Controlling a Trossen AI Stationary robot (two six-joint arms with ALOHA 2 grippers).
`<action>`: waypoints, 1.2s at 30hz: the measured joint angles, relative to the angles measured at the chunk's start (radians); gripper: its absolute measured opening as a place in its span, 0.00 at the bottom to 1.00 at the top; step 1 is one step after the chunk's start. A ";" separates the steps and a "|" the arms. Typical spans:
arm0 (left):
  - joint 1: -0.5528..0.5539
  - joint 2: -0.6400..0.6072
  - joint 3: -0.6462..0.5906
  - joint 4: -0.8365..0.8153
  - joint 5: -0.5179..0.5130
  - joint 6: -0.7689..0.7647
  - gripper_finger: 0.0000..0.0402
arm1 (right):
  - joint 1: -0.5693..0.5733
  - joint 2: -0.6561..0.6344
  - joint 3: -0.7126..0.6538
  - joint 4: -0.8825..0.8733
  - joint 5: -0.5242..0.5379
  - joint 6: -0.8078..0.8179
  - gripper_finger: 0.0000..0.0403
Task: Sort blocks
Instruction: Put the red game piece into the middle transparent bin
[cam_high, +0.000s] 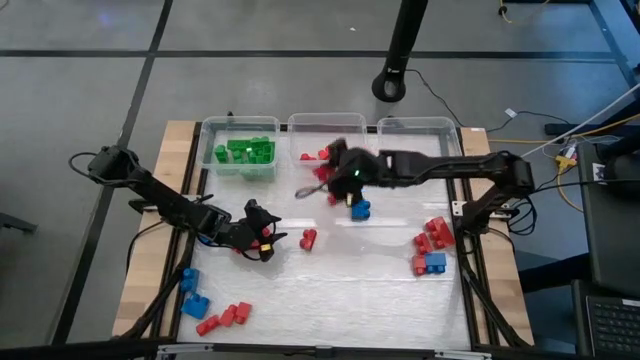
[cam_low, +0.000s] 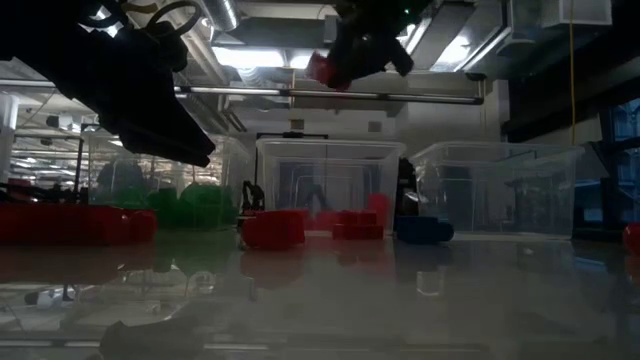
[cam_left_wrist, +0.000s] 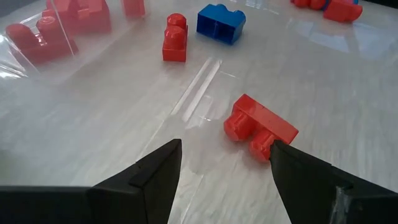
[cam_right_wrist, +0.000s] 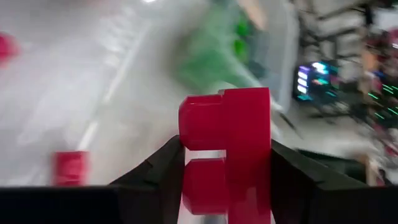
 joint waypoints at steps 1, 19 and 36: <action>0.000 0.000 0.000 0.001 0.000 0.000 0.57 | -0.019 -0.006 0.000 0.019 0.009 -0.003 0.45; 0.000 0.000 0.000 0.004 0.000 -0.024 0.57 | -0.274 0.048 0.000 0.103 0.010 0.132 0.47; 0.000 0.000 0.000 0.006 0.000 -0.023 0.57 | -0.189 0.013 0.001 0.040 0.039 0.154 0.84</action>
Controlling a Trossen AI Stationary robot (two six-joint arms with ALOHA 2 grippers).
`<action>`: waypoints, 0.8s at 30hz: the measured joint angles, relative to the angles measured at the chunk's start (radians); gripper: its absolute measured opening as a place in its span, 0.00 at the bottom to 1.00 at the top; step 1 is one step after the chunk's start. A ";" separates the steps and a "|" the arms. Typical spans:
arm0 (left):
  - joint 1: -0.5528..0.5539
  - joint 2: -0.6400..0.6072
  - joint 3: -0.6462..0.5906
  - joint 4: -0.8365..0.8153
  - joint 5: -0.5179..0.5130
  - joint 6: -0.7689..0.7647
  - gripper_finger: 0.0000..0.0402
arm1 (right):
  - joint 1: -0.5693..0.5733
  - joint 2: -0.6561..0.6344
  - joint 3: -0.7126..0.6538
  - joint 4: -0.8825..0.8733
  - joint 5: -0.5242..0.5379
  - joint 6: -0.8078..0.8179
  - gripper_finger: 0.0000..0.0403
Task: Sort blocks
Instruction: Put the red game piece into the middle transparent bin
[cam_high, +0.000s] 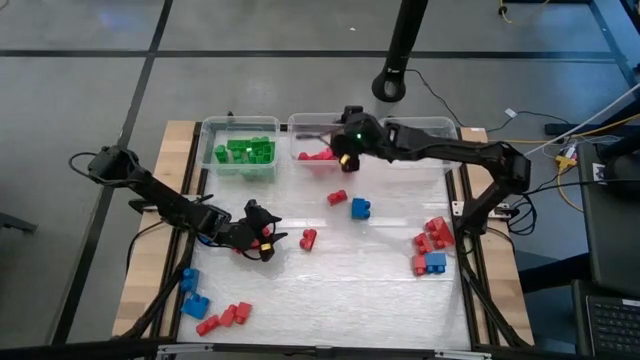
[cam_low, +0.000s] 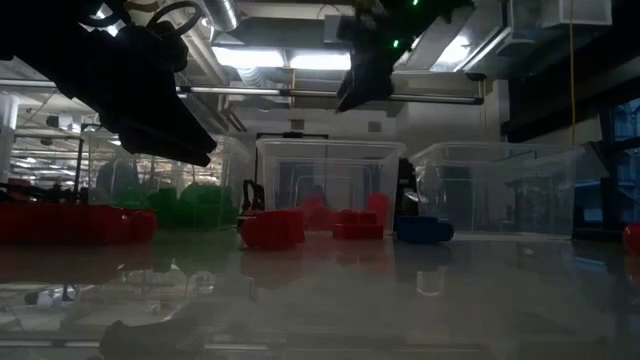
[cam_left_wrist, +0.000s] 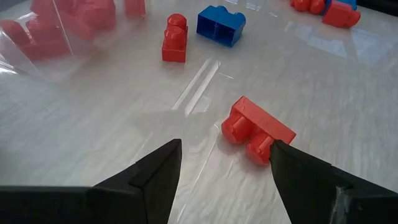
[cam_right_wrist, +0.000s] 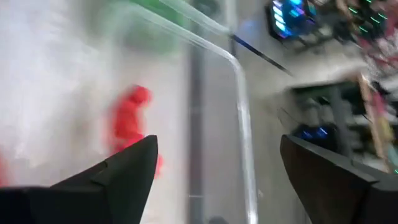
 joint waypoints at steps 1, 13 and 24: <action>0.000 0.000 0.000 -0.001 0.000 0.000 0.57 | 0.021 -0.009 0.000 -0.023 -0.009 0.004 0.84; 0.000 0.000 0.000 0.000 0.000 0.000 0.57 | 0.265 0.054 -0.001 -0.262 -0.109 0.100 0.83; 0.000 0.000 0.000 0.016 0.000 0.003 0.57 | 0.244 0.256 -0.001 -0.265 -0.056 0.187 0.83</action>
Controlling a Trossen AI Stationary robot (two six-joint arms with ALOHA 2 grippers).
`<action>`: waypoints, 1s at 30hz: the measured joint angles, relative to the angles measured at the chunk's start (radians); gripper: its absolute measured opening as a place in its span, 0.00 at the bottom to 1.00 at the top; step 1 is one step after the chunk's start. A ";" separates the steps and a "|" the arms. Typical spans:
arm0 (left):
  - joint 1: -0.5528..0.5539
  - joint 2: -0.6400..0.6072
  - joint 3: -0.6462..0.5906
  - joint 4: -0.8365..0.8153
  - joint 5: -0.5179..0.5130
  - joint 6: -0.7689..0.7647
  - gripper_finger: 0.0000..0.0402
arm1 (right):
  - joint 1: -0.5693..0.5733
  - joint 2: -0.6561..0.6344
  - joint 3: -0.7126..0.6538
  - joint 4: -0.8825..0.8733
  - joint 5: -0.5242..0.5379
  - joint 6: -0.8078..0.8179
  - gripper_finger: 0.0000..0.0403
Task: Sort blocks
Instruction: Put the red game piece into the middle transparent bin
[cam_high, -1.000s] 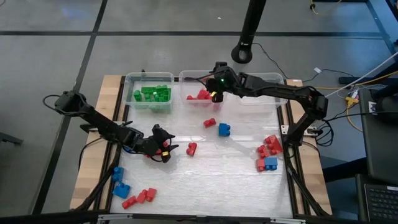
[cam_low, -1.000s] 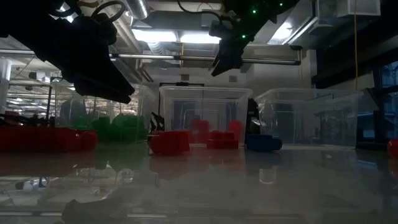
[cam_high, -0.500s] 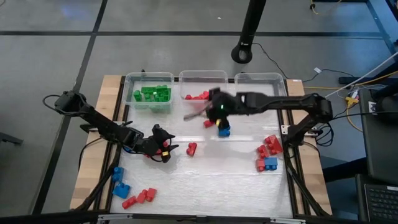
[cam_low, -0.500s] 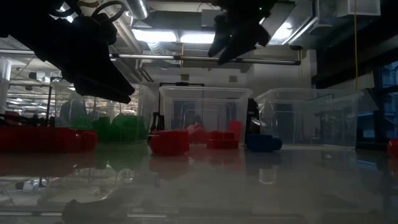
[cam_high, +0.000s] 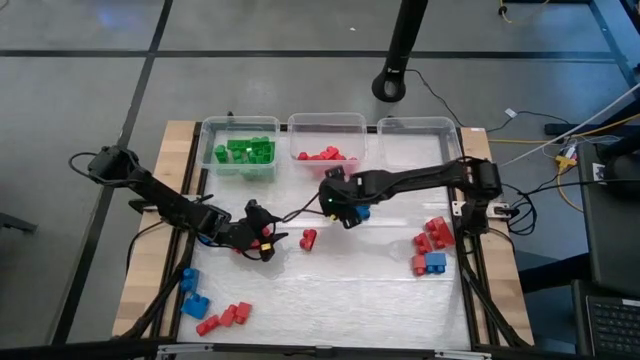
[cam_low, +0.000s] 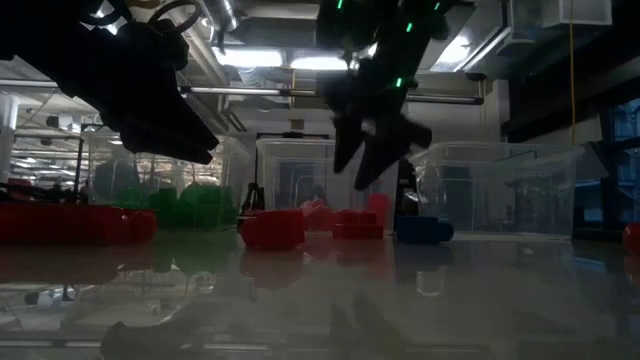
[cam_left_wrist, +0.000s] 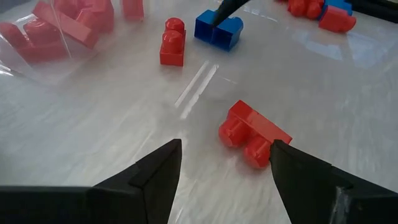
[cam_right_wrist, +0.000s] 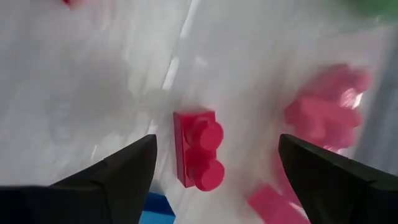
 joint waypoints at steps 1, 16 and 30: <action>0.000 0.000 0.000 0.000 0.000 0.000 0.57 | -0.007 0.015 0.000 -0.002 -0.001 0.000 0.83; 0.000 0.000 0.000 0.000 0.000 0.004 0.57 | -0.049 0.159 0.003 0.004 -0.050 0.012 0.83; 0.000 0.000 0.000 0.001 0.000 0.004 0.57 | -0.047 0.175 0.003 -0.013 -0.099 -0.013 0.40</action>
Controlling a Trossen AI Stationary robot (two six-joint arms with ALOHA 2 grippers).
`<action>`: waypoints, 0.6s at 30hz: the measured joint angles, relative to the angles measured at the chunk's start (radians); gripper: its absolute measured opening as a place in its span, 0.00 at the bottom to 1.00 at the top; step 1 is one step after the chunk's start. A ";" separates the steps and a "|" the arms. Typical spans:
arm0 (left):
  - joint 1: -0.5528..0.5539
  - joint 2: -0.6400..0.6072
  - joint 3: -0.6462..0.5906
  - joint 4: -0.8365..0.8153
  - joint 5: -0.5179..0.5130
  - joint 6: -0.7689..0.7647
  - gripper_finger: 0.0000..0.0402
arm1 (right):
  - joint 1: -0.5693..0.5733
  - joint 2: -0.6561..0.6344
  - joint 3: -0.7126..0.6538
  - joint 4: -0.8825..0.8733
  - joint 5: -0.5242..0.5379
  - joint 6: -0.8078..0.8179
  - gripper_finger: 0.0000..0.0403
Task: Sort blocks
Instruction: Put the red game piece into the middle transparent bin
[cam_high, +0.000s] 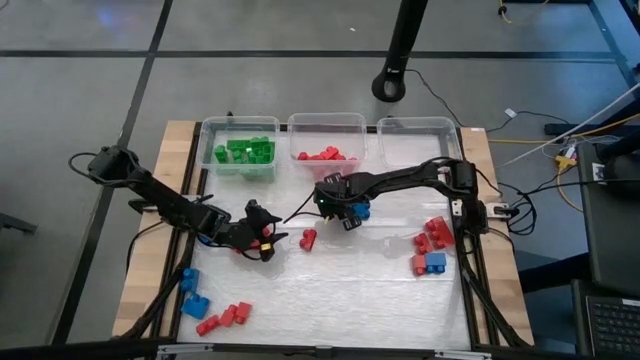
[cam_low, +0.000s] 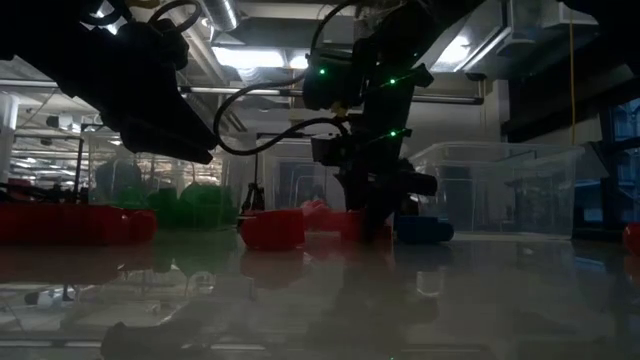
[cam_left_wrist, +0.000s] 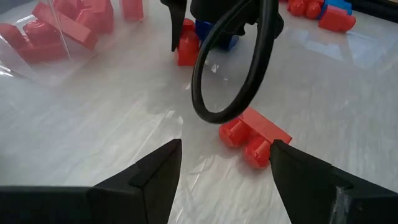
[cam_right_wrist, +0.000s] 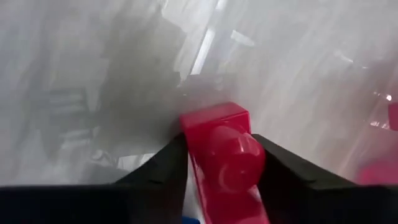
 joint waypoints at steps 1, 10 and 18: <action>0.000 0.000 0.000 0.000 0.000 0.000 0.57 | 0.000 0.000 0.000 0.003 0.001 -0.005 0.36; 0.000 0.000 0.000 0.000 0.000 0.003 0.57 | 0.022 -0.067 -0.007 -0.005 0.003 -0.023 0.33; 0.000 0.000 0.000 0.002 0.000 0.008 0.57 | 0.047 -0.248 -0.005 -0.015 0.003 -0.040 0.33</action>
